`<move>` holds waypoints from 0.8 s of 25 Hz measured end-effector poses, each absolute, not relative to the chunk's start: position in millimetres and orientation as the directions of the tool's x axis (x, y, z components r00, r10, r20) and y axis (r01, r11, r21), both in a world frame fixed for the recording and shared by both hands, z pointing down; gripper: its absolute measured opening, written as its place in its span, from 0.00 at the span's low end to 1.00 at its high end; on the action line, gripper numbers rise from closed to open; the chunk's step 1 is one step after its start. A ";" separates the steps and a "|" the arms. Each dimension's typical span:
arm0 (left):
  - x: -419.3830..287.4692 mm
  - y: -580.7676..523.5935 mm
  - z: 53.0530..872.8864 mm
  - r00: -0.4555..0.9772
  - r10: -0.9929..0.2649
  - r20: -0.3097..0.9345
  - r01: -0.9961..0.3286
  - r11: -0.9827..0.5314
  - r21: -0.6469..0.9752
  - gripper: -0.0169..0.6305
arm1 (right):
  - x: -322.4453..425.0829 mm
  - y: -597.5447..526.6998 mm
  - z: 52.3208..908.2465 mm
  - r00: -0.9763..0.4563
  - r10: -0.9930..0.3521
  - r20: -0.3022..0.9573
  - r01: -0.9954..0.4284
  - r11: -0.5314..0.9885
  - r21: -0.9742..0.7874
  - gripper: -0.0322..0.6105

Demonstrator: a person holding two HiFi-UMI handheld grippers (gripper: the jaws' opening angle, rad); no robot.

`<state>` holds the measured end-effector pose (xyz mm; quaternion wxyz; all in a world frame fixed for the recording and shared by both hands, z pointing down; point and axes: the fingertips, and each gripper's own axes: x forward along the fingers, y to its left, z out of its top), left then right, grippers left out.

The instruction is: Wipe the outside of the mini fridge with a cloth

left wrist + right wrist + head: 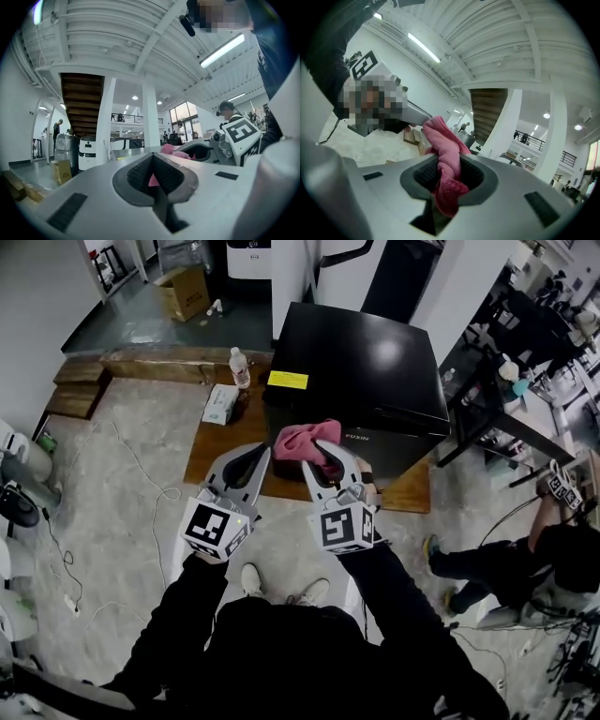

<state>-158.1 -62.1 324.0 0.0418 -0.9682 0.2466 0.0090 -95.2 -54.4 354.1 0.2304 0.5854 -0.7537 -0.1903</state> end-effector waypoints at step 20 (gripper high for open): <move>-164.2 -136.6 413.0 0.973 -0.226 -0.041 -0.227 -0.973 -0.029 0.04 | -96.1 -142.1 434.9 0.173 -0.971 0.166 -0.707 -0.005 0.707 0.20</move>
